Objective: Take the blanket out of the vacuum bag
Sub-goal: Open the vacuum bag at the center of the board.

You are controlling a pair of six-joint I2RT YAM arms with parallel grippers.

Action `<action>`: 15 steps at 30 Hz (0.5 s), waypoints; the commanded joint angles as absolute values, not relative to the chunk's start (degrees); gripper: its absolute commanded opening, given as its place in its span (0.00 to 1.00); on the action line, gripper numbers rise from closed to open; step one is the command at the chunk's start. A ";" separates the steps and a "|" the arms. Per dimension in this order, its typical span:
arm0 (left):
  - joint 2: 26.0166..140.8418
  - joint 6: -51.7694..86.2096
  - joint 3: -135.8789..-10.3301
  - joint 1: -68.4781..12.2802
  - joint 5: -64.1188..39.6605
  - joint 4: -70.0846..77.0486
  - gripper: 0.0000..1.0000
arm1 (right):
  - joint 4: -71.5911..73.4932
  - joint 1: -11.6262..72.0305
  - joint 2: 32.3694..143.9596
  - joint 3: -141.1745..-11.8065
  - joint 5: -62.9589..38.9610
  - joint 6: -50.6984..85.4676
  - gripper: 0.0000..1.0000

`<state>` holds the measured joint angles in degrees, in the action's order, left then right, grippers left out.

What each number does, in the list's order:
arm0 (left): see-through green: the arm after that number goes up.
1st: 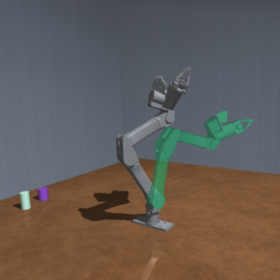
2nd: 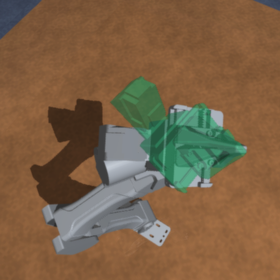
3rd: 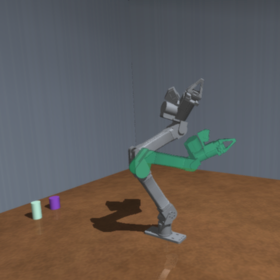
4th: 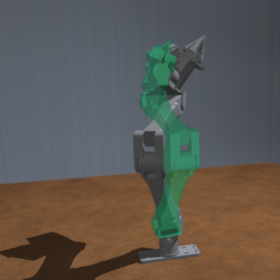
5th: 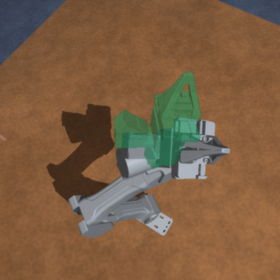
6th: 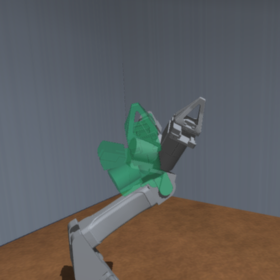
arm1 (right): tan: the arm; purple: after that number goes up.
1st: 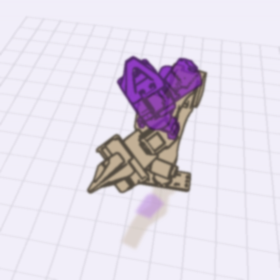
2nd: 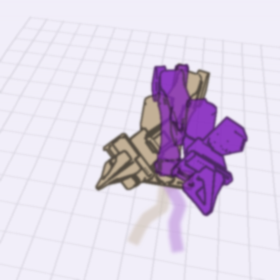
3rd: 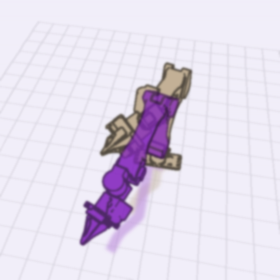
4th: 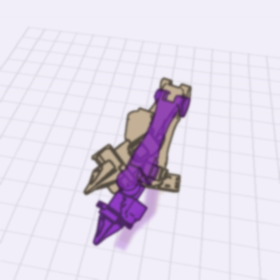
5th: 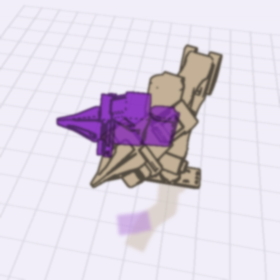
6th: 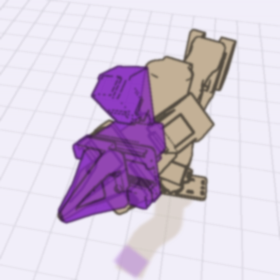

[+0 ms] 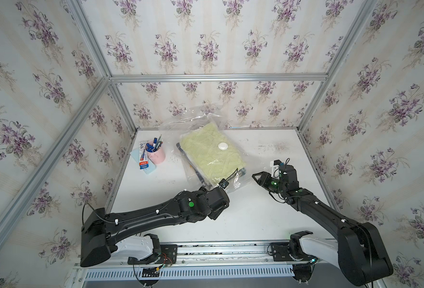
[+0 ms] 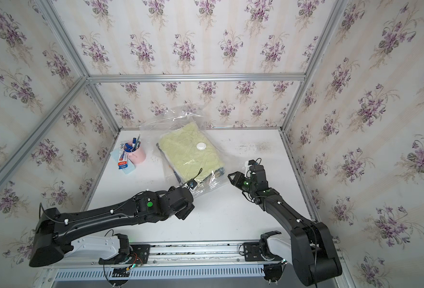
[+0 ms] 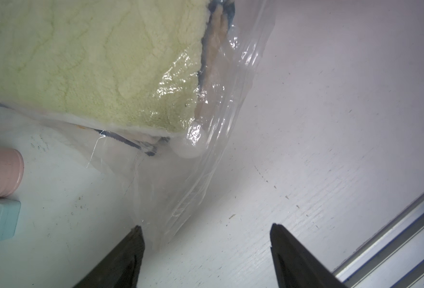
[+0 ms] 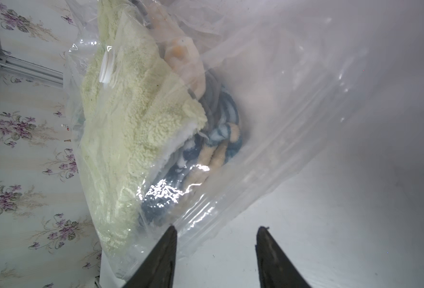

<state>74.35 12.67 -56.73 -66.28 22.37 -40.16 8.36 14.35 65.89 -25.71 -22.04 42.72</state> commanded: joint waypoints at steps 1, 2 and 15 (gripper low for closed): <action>76.15 9.93 -56.60 -66.90 25.22 -40.33 0.82 | 14.60 14.34 65.06 -23.28 -22.70 49.52 0.52; 76.95 9.32 -56.42 -66.97 25.33 -39.57 0.82 | 15.90 14.35 64.95 -22.15 -22.61 50.87 0.52; 93.19 8.34 -58.43 -67.64 38.30 -31.26 0.88 | 28.81 14.33 63.33 -11.08 -27.22 60.41 0.48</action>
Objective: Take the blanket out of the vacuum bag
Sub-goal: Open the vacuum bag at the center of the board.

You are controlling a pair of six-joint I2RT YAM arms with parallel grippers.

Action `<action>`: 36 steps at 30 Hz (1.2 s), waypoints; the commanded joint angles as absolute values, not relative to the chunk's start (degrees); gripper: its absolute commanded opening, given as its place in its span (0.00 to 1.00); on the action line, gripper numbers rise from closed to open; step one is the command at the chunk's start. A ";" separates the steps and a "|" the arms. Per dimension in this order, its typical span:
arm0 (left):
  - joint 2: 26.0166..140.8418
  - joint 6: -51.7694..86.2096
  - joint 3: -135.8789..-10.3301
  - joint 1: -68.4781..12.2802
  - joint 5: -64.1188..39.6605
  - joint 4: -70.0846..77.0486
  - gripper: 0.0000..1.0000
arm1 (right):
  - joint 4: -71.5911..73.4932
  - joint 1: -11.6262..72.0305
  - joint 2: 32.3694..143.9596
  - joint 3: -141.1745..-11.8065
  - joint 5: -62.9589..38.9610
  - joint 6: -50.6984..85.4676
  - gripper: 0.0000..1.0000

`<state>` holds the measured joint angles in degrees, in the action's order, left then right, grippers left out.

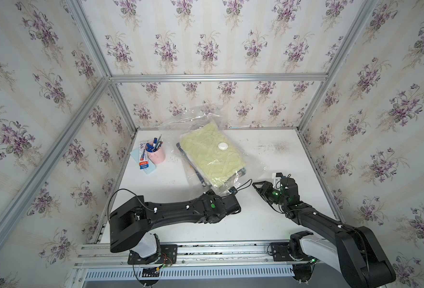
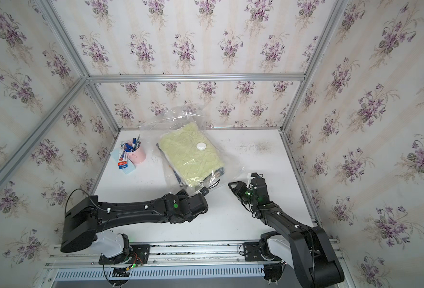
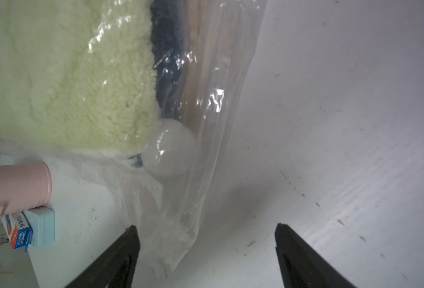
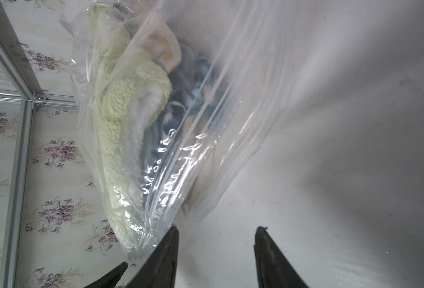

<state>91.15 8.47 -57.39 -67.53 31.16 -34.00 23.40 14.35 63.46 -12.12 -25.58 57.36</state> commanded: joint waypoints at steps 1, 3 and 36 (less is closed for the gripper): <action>94.27 8.35 -58.70 -67.66 40.29 -30.34 0.88 | 29.42 14.33 63.47 -10.67 -27.41 60.72 0.47; 96.07 8.35 -59.36 -67.51 42.39 -28.79 0.87 | 30.13 14.37 63.89 -10.28 -27.84 60.78 0.47; 87.81 12.18 -63.79 -64.82 45.10 -27.98 0.26 | 55.36 26.05 74.12 -6.08 -26.11 71.98 0.21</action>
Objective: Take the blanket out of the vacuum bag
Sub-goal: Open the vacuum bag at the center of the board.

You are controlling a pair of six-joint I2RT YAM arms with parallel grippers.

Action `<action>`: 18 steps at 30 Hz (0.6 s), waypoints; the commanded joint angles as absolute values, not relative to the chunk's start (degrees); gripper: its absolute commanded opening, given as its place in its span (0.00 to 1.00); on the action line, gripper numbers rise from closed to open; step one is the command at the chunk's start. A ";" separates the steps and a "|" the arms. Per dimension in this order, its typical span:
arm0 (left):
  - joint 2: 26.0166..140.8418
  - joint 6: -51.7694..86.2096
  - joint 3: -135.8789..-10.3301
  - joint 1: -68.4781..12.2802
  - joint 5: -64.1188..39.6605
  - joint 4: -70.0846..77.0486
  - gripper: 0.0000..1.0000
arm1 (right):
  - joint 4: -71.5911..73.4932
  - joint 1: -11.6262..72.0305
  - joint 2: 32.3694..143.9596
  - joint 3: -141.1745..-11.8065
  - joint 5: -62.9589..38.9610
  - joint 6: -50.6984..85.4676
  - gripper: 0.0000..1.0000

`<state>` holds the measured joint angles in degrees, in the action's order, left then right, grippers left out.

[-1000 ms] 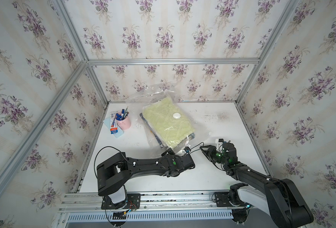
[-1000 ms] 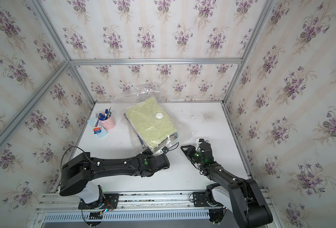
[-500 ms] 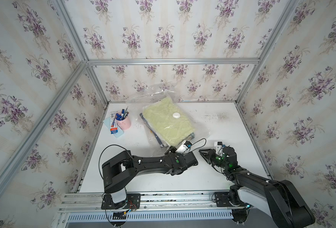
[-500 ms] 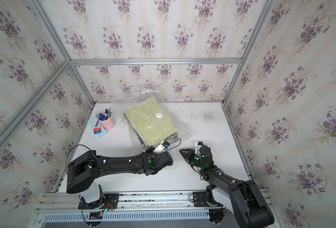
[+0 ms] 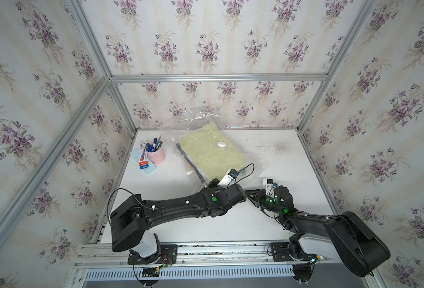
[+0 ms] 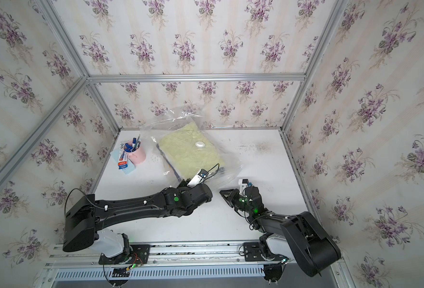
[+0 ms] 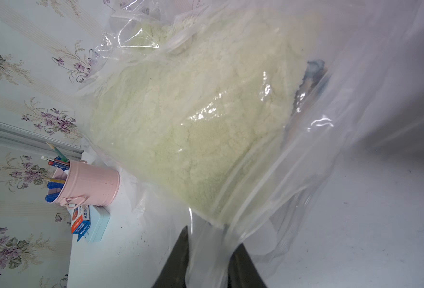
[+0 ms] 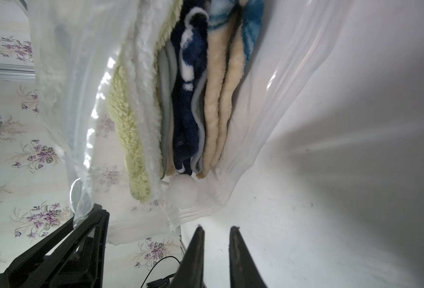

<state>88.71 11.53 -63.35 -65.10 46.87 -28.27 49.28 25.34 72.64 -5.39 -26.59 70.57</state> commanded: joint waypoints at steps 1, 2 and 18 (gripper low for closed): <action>87.61 12.27 -64.02 -64.66 44.99 -28.28 0.26 | 55.84 26.53 74.66 -6.55 -26.10 72.15 0.21; 87.37 12.26 -64.24 -64.69 44.90 -28.60 0.27 | 56.15 26.86 75.30 -7.21 -26.32 72.31 0.21; 84.41 14.52 -66.71 -62.76 35.03 -30.65 0.32 | 59.76 28.67 83.75 -14.92 -26.28 73.17 0.27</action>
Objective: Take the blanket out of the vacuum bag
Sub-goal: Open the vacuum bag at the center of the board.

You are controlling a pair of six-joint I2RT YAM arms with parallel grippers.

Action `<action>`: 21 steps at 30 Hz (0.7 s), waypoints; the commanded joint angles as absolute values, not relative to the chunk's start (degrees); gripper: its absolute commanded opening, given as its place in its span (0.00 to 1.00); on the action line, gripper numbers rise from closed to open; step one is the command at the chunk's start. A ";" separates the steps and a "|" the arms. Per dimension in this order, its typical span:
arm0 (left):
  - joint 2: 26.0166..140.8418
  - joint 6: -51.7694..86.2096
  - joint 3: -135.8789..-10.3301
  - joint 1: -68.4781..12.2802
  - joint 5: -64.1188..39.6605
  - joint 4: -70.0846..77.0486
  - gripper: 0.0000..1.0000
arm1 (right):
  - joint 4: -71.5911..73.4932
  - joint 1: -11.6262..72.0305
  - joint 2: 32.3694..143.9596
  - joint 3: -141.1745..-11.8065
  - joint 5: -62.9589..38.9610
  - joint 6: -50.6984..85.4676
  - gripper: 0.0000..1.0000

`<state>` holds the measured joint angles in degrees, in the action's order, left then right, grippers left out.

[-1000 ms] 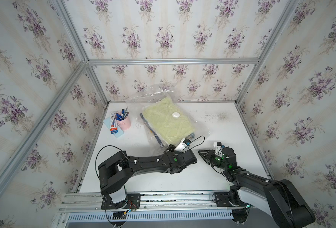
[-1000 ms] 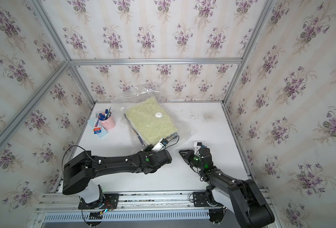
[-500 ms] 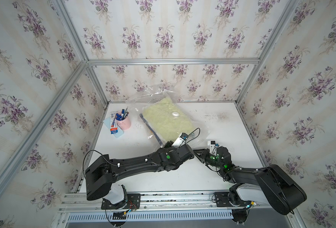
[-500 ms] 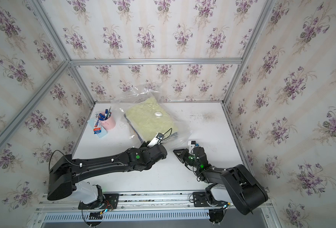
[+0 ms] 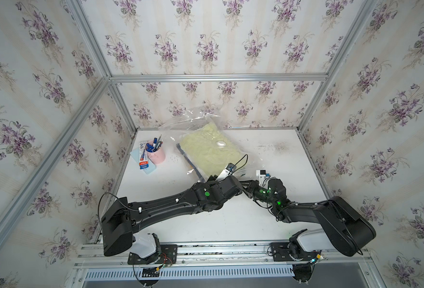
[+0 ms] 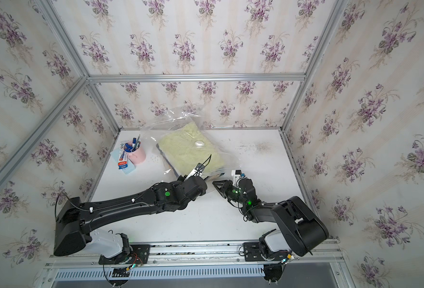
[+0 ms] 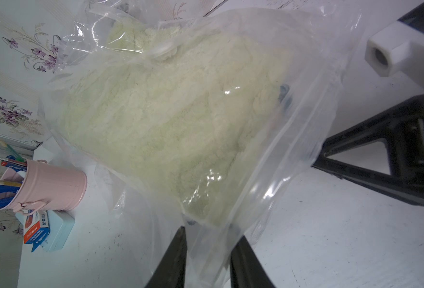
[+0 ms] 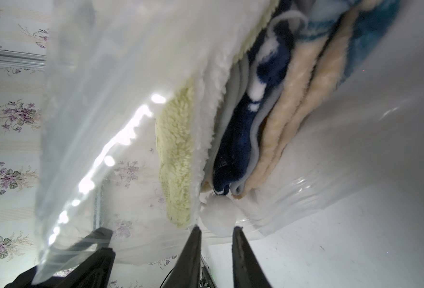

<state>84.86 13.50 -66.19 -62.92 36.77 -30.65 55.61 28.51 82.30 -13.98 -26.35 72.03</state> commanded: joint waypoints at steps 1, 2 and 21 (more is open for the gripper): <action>84.36 14.59 -66.81 -62.75 34.85 -30.74 0.32 | 59.99 28.66 84.20 -15.53 -26.28 73.58 0.29; 84.24 14.52 -66.96 -62.71 34.78 -30.93 0.32 | 60.03 28.66 84.62 -16.23 -26.08 73.74 0.30; 81.66 15.43 -64.52 -62.41 32.87 -28.73 0.21 | 61.65 30.41 89.73 -22.19 -22.86 76.19 0.42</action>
<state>82.19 14.90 -64.88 -62.54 32.84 -30.22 59.96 30.26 89.36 -21.93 -24.82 75.29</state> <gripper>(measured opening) 0.210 0.418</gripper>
